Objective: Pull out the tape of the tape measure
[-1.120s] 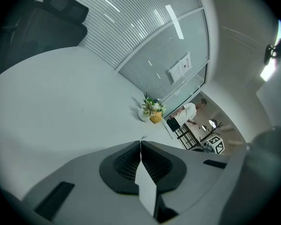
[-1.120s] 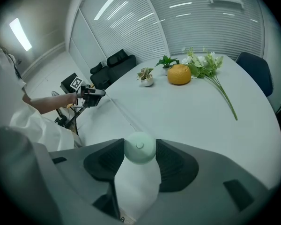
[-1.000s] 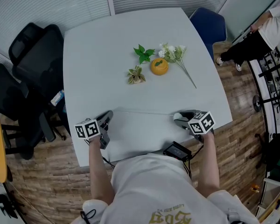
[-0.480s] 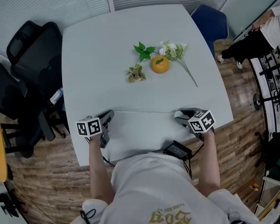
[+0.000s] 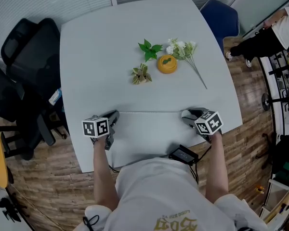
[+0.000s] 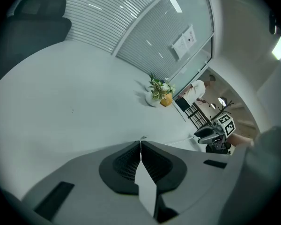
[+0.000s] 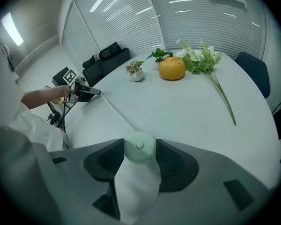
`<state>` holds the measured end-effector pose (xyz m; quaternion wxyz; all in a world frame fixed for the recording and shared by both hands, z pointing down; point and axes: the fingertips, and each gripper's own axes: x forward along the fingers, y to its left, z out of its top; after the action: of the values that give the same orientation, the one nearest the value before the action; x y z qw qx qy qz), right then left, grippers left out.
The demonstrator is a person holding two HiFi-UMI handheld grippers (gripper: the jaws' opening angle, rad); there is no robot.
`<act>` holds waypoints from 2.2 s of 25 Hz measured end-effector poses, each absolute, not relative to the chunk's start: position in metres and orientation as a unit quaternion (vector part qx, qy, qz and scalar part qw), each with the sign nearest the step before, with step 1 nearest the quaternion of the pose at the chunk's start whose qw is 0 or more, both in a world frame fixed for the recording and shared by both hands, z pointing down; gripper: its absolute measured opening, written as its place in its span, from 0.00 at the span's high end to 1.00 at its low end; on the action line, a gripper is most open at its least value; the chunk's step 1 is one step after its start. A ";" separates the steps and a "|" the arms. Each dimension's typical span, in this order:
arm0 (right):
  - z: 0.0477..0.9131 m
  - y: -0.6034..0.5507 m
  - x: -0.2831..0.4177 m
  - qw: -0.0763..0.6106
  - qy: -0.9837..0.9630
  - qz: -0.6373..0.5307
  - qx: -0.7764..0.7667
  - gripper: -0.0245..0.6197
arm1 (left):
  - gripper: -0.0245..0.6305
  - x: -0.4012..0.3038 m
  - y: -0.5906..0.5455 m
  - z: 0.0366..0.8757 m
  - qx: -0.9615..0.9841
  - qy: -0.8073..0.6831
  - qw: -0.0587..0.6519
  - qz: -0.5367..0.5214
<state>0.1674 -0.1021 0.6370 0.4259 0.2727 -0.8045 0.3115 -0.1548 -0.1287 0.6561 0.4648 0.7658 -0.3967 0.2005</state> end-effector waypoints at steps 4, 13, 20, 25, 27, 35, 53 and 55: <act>0.642 -0.111 0.168 0.433 -0.800 0.312 0.276 0.61 | 0.95 -0.153 -0.140 0.660 0.768 -0.399 0.451 0.219; 0.652 -0.114 0.165 0.441 -0.793 0.308 0.287 0.61 | 0.94 -0.156 -0.150 0.665 0.768 -0.422 0.389 0.284; 0.658 -0.116 0.164 0.447 -0.785 0.299 0.307 0.61 | 0.81 -0.151 -0.148 0.667 0.769 -0.423 0.374 0.301; 0.653 -0.115 0.163 0.444 -0.785 0.294 0.315 0.61 | 0.67 -0.151 -0.147 0.664 0.766 -0.436 0.359 0.308; 0.650 -0.115 0.164 0.438 -0.787 0.293 0.322 0.61 | 0.65 -0.155 -0.147 0.660 0.764 -0.445 0.354 0.305; 0.617 -0.120 0.166 0.377 -0.799 0.278 0.377 0.61 | 0.64 -0.156 -0.147 0.622 0.777 -0.476 0.318 0.262; 0.475 -0.125 0.115 0.131 -0.857 0.239 0.437 0.79 | 0.72 -0.115 -0.133 0.484 0.855 -0.459 0.229 0.081; 0.465 -0.124 0.112 0.115 -0.858 0.229 0.446 0.85 | 0.83 -0.114 -0.132 0.469 0.860 -0.463 0.205 0.069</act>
<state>0.1119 -0.1240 0.4650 0.1151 0.4457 -0.8577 0.2292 -0.1145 -0.1322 0.4686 0.2052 0.8597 -0.4626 0.0691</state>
